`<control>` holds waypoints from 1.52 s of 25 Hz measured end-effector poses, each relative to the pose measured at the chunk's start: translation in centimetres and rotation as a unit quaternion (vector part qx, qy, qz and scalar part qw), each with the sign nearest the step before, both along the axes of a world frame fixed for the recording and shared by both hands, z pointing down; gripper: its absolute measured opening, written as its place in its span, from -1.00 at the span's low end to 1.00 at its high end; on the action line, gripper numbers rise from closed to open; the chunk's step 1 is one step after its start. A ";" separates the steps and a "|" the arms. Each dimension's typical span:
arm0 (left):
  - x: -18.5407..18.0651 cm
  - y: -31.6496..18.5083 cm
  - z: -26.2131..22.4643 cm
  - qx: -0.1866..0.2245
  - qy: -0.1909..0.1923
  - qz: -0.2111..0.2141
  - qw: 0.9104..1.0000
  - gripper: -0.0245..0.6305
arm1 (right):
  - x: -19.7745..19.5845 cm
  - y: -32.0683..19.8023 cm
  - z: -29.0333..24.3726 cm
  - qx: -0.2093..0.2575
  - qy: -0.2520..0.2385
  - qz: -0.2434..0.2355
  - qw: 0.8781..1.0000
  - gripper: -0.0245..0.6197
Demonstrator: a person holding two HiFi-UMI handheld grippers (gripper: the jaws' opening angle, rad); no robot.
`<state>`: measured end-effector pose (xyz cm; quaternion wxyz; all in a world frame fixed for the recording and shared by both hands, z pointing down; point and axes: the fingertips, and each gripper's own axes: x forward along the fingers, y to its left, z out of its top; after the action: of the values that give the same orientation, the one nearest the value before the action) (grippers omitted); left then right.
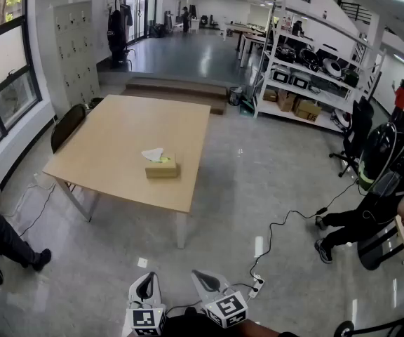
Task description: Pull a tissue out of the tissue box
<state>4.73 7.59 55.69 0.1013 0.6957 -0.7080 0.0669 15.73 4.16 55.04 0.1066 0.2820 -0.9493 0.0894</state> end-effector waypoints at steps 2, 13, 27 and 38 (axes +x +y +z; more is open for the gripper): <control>0.0 -0.3 0.1 0.007 -0.001 0.004 1.000 -0.87 | 0.1 -0.4 -0.2 0.002 -0.001 0.003 1.000 -0.96; -0.8 -1.0 -0.3 0.012 0.004 0.001 1.000 -0.87 | -0.5 -1.2 -0.4 0.001 -0.009 0.011 1.000 -0.96; -5.4 -1.4 2.1 -0.007 0.018 -0.005 1.000 -0.87 | -5.3 -3.2 0.1 -0.029 -0.008 0.022 0.999 -0.95; -14.4 -8.4 -0.4 0.015 0.027 0.026 0.999 -0.87 | -13.1 -8.5 -1.7 -0.009 0.019 0.059 0.998 -0.95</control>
<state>-9.69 -0.86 55.26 0.1085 0.7168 -0.6876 0.0404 2.66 -4.31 53.30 0.1218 0.3380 -0.9280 0.0985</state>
